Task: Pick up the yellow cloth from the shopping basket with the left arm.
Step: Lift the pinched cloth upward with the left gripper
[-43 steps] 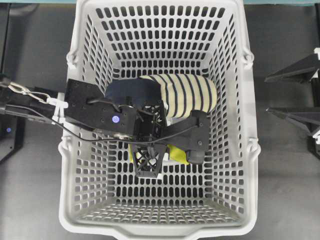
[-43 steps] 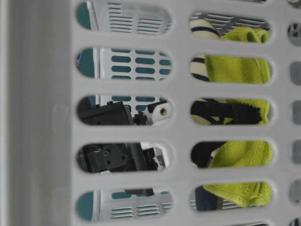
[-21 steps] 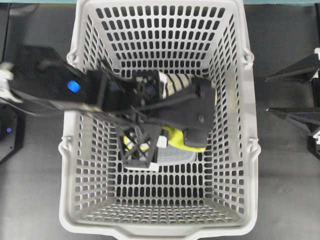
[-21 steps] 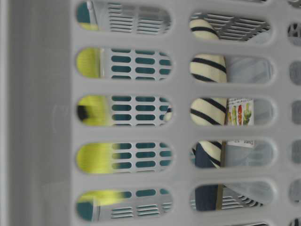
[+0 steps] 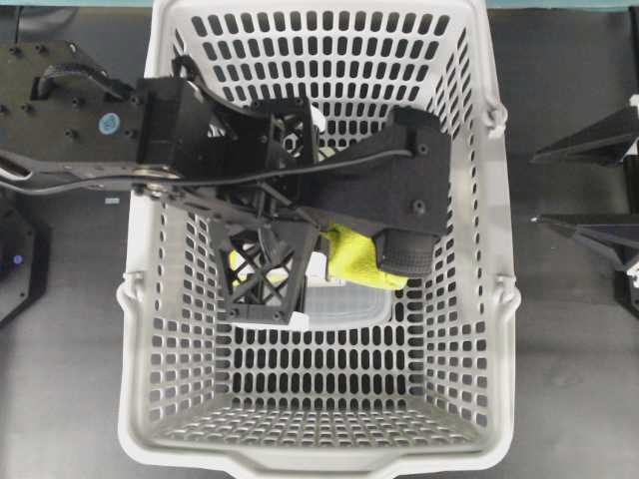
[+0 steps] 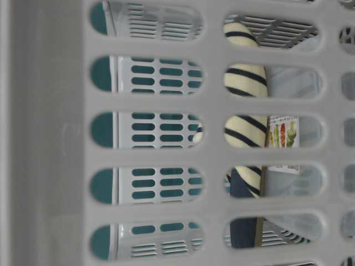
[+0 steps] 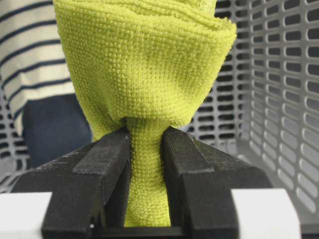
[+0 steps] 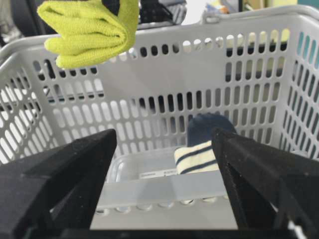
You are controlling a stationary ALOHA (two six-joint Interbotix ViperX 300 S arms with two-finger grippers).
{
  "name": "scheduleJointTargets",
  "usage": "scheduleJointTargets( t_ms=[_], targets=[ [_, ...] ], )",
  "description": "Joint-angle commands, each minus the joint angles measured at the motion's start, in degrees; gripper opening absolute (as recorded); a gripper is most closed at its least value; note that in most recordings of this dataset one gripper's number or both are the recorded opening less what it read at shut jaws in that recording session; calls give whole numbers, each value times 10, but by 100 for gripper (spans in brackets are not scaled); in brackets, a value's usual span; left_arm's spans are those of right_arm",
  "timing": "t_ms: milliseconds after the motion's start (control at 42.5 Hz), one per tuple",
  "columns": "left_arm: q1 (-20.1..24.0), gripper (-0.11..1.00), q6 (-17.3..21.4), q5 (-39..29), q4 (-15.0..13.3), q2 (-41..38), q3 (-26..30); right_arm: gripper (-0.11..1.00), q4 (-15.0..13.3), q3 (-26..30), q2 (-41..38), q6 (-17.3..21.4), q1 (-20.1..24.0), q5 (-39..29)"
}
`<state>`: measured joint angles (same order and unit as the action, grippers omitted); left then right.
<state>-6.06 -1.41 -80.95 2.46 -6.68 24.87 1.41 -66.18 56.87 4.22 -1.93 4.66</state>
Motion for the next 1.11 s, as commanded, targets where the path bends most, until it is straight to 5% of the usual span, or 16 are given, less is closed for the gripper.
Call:
scheduleJointTargets(
  t_ms=[0,1082],
  targets=[
    [0,18,0,1,2,10,14,74,1,5,-3,1,-1,6],
    [4,18,0,15,2,9,-9,74,1,4,-2,2,-1,1]
  ],
)
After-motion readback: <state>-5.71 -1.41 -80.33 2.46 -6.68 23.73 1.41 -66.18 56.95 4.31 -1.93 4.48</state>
